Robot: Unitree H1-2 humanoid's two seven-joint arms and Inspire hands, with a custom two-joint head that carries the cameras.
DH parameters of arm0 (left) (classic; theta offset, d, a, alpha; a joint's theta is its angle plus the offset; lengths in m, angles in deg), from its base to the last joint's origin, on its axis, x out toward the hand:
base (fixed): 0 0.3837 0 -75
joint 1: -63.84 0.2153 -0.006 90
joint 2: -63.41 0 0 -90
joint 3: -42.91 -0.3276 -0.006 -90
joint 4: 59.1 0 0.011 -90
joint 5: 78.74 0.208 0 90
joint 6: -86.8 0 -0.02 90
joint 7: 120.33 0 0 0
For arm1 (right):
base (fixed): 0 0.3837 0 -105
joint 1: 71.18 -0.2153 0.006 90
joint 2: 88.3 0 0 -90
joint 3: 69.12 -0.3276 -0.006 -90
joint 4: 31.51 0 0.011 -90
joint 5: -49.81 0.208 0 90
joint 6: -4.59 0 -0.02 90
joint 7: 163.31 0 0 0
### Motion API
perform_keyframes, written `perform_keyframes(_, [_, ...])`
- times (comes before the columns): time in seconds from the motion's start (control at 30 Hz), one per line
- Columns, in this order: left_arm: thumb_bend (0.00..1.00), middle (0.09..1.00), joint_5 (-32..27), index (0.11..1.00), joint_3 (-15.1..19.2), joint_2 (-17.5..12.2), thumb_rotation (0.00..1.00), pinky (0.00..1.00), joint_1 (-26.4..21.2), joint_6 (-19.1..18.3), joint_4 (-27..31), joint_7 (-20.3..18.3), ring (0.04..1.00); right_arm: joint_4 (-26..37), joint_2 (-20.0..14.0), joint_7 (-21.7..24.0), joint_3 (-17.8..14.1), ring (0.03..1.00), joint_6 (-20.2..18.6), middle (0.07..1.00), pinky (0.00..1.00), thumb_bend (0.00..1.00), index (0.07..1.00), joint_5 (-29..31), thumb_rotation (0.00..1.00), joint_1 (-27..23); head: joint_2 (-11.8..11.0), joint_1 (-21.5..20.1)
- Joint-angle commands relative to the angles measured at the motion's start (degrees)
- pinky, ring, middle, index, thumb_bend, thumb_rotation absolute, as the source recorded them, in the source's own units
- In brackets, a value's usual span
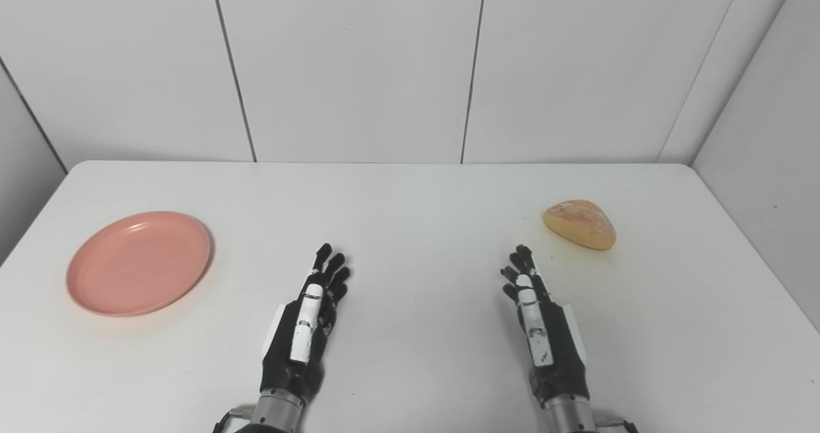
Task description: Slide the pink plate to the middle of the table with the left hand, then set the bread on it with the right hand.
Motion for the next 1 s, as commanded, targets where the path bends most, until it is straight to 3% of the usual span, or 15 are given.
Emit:
perform_keyframes(0.0, [0.41, 0.972, 0.9, 0.968, -1.0, 1.6, 1.00, 1.00, 1.0, 0.5, -1.9, 0.5, 0.966, 1.6, -1.0, 0.8, -0.6, 0.936, 2.5, 0.960, 0.93, 0.29, 0.970, 1.0, 1.00, -0.1, -0.7, 2.4])
perform_keyframes(0.17, [0.40, 0.982, 2.3, 0.981, -1.8, 3.6, 1.00, 1.00, 1.1, 1.8, -3.5, 1.6, 0.972, 1.4, -2.6, 2.3, -1.5, 0.936, 3.2, 0.959, 0.93, 0.30, 0.966, 3.4, 1.00, 0.7, -2.4, 5.4])
perform_keyframes(0.37, [0.39, 0.984, 4.3, 0.980, -2.6, 4.6, 1.00, 1.00, 0.7, 4.5, -6.3, 2.2, 0.973, 0.2, -4.0, 3.8, -2.0, 0.944, 5.1, 0.964, 0.95, 0.30, 0.972, 5.2, 1.00, 0.9, -4.7, 11.8])
perform_keyframes(0.97, [0.40, 0.982, 6.5, 0.979, -3.3, 5.3, 1.00, 0.99, 0.2, 7.1, -9.1, 3.6, 0.971, -0.3, -4.6, 5.5, -2.5, 0.967, 5.8, 0.983, 0.98, 0.24, 0.991, 7.5, 1.00, 1.0, -6.1, 12.9])
